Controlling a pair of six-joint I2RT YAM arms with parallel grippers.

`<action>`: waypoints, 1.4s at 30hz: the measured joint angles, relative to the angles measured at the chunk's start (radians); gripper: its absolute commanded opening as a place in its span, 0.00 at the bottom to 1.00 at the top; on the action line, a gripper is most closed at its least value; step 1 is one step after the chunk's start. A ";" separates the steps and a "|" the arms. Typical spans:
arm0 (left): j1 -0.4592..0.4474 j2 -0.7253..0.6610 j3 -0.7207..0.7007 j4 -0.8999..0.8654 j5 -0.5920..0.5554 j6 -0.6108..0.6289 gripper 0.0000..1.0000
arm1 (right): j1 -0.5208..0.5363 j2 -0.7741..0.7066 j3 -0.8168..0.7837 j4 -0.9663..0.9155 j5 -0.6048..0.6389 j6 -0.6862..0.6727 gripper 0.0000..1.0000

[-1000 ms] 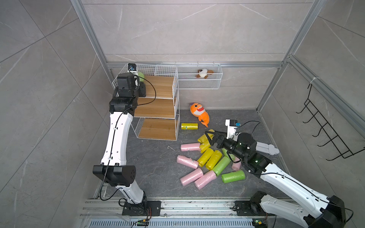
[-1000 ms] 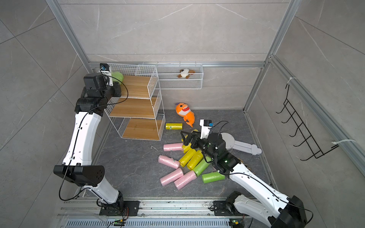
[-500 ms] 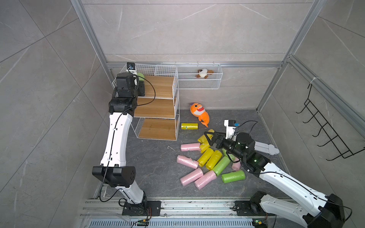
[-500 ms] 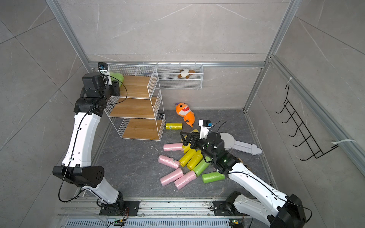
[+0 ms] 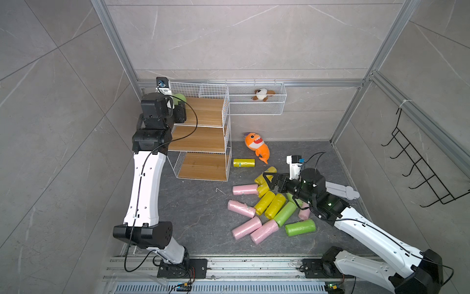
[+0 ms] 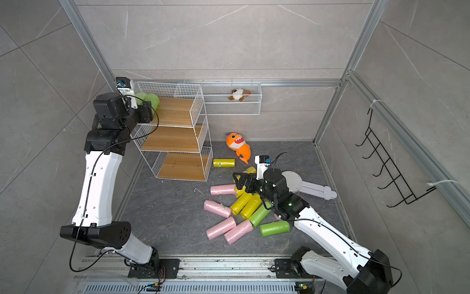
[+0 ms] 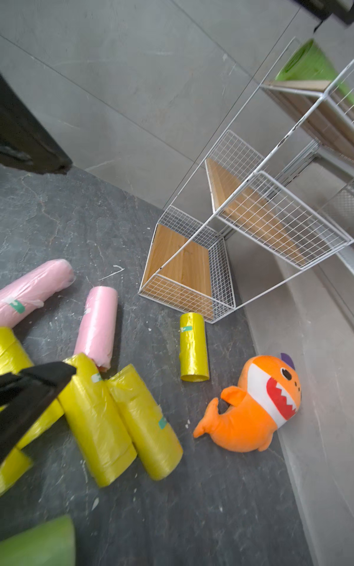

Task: Sort the rolls of trash bags by color and place them on the shelf
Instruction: Place the roll of trash bags on the shelf, then pick up the roll of trash bags from the center of the board.

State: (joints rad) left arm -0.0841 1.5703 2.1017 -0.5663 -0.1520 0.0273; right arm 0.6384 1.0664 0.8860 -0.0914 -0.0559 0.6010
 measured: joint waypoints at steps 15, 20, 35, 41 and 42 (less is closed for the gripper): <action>-0.001 -0.618 -0.849 0.122 0.404 -0.359 0.70 | -0.113 0.127 0.043 -0.433 0.114 -0.137 0.99; -0.002 -0.762 -1.147 0.155 0.511 -0.455 0.69 | -0.193 0.254 0.069 -0.470 0.178 -0.235 0.96; -0.043 -0.869 -1.466 0.307 0.661 -0.565 0.69 | -0.308 0.566 0.246 -0.552 0.222 -0.488 0.87; -0.089 -0.851 -1.530 0.368 0.663 -0.594 0.69 | -0.314 0.671 0.300 -0.568 0.193 -0.533 0.78; -0.094 -0.847 -1.533 0.378 0.663 -0.597 0.69 | -0.315 0.687 0.310 -0.571 0.193 -0.537 0.76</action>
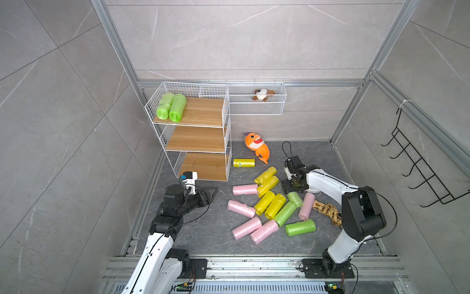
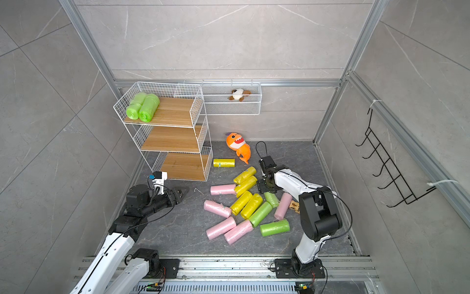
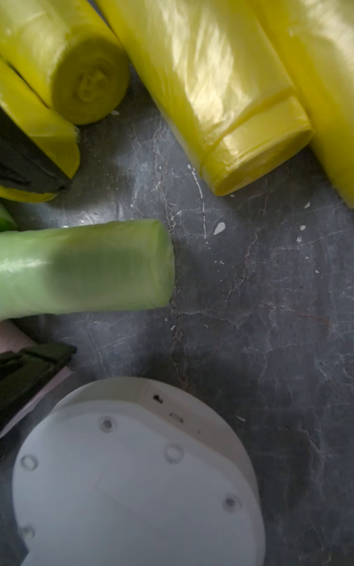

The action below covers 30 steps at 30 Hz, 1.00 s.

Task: Sort the rolls of trash bags by color and place them on the shelf
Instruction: Pick up the roll of trash bags from the center of the board.

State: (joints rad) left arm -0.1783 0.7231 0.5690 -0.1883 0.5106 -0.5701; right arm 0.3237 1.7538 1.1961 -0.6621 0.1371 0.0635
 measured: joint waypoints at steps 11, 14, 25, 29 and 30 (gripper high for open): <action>-0.057 0.067 -0.003 0.068 -0.011 -0.011 0.68 | -0.005 0.283 0.284 -0.196 0.000 -0.053 0.51; -0.077 0.079 -0.003 0.078 -0.016 -0.011 0.68 | -0.004 0.412 0.485 -0.362 0.003 -0.052 0.40; -0.171 0.138 0.018 0.092 -0.089 -0.023 0.68 | -0.005 0.526 0.683 -0.591 -0.010 -0.038 0.33; -0.194 0.163 0.031 0.108 -0.106 -0.027 0.67 | -0.005 0.478 0.683 -0.599 -0.022 -0.038 0.33; -0.200 0.169 0.034 0.108 -0.113 -0.028 0.67 | -0.005 0.457 0.683 -0.599 -0.024 -0.038 0.33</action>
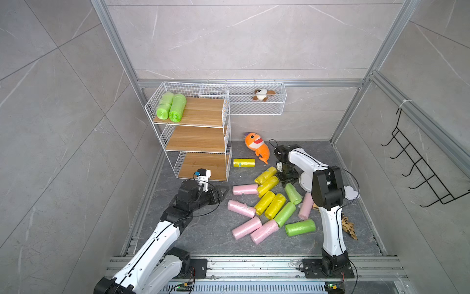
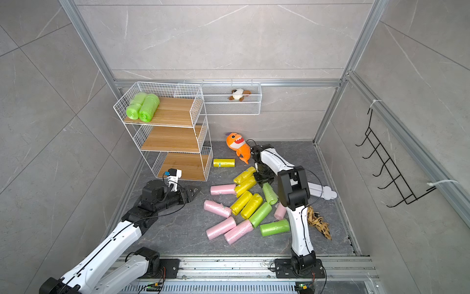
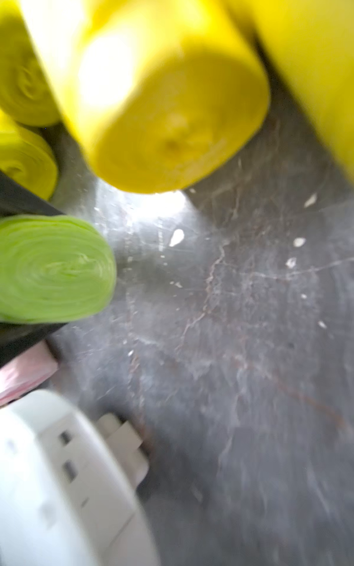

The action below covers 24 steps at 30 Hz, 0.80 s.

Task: Sort the rolls of trash bags by color and place them on the shelf
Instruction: Pick up the roll of trash bags from the center of the board, then place the roll of trash bags on the shelf.

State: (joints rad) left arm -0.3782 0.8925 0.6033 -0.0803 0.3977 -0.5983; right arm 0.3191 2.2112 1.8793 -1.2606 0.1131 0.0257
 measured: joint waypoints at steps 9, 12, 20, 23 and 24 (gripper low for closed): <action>-0.112 0.050 0.037 0.036 -0.103 -0.024 0.68 | -0.008 -0.346 -0.014 0.074 -0.126 0.051 0.34; -0.166 0.056 0.038 0.091 -0.140 -0.055 0.69 | -0.009 -0.508 -0.085 0.187 -0.240 0.111 0.34; -0.328 0.130 0.047 0.302 -0.241 -0.149 0.73 | 0.010 -0.808 -0.326 0.578 -0.529 0.385 0.34; -0.389 0.163 0.052 0.394 -0.273 -0.188 0.76 | 0.040 -0.847 -0.425 0.728 -0.580 0.499 0.35; -0.405 0.170 0.052 0.426 -0.283 -0.202 0.77 | 0.052 -0.856 -0.454 0.771 -0.588 0.530 0.35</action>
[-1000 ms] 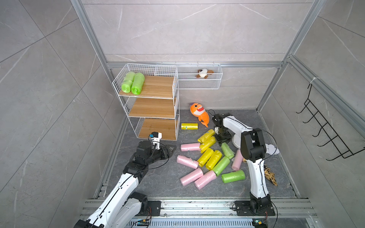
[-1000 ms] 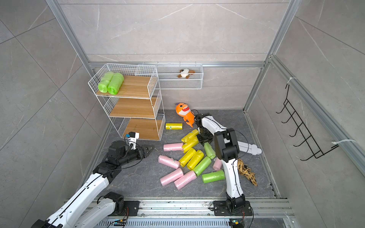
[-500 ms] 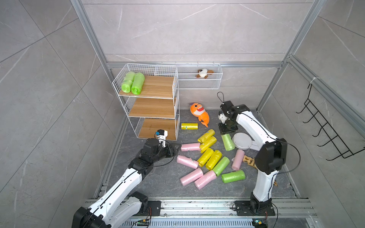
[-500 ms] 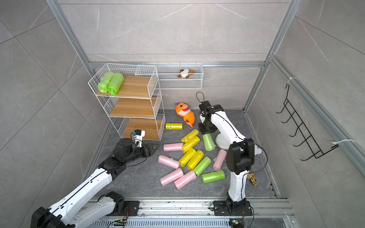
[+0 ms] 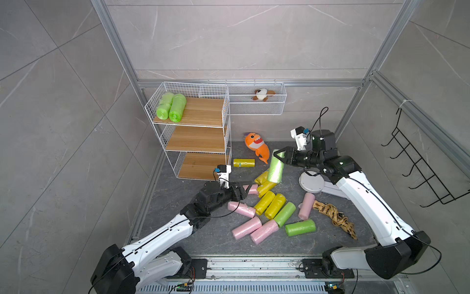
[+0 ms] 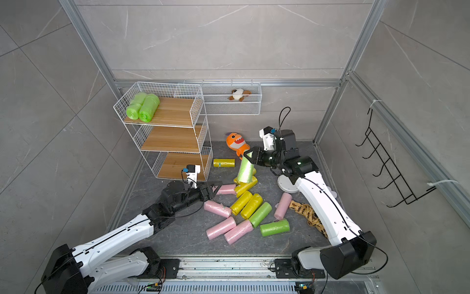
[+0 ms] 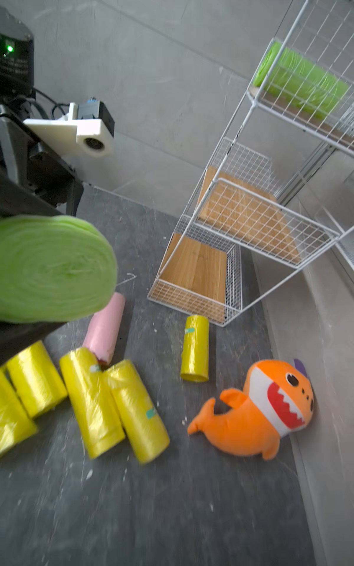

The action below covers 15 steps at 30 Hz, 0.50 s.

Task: Sort the rolls of trash bags by color and place them on the shelf
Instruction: Place the roll of trash bags on the shelf.

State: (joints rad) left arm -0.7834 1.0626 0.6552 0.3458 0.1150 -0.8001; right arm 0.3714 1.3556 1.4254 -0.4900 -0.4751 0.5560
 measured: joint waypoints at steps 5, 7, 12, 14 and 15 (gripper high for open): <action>-0.055 0.039 0.000 0.195 -0.027 -0.092 0.80 | 0.056 -0.045 -0.122 0.192 -0.012 0.153 0.35; -0.062 0.049 -0.001 0.271 -0.036 -0.126 0.81 | 0.077 -0.057 -0.144 0.253 -0.011 0.199 0.35; -0.071 0.056 -0.001 0.391 -0.062 -0.174 0.82 | 0.114 -0.082 -0.172 0.384 -0.008 0.288 0.35; -0.072 0.057 -0.001 0.418 -0.071 -0.182 0.83 | 0.123 -0.088 -0.179 0.430 -0.008 0.325 0.35; -0.072 0.057 -0.001 0.428 -0.078 -0.185 0.83 | 0.127 -0.089 -0.184 0.459 -0.008 0.345 0.35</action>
State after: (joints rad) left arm -0.8551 1.1198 0.6540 0.7734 0.0372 -0.9848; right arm 0.4980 1.2663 1.2415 -0.0311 -0.4835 0.9009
